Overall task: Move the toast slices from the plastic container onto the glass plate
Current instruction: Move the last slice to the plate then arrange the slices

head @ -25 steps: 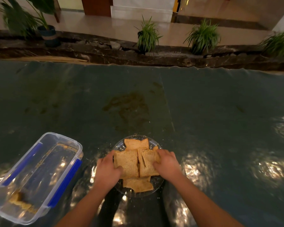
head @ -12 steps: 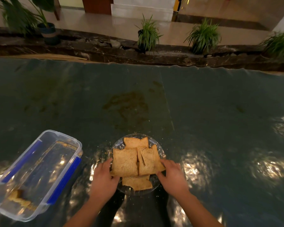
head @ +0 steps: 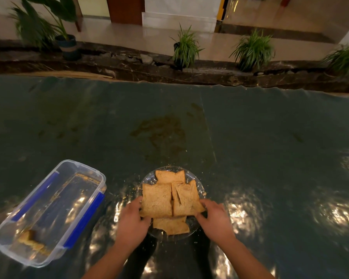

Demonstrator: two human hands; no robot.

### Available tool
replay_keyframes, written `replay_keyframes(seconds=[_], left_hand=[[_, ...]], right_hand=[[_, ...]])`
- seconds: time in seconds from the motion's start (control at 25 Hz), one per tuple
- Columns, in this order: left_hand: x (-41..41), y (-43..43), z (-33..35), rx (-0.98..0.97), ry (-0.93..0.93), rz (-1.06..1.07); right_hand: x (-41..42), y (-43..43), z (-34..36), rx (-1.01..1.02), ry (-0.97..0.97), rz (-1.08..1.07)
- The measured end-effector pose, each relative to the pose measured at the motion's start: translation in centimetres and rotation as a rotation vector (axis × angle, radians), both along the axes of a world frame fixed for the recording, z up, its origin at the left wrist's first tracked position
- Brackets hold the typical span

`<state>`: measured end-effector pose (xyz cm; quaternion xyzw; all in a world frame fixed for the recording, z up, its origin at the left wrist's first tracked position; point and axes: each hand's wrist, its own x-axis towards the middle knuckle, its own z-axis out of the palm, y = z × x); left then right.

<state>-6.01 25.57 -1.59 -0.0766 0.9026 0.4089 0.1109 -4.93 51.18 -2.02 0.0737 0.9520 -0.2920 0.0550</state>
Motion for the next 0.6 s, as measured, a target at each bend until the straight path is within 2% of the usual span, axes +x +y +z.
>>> replay_keyframes(seconds=[0.36, 0.6], left_hand=[[1.4, 0.3, 0.7, 0.041, -0.021, 0.111], [2.0, 0.8, 0.4, 0.049, -0.015, 0.111]], right_hand=[[1.3, -0.1, 0.5, -0.043, 0.02, -0.081], [2.6, -0.8, 0.2, -0.082, -0.008, -0.046]])
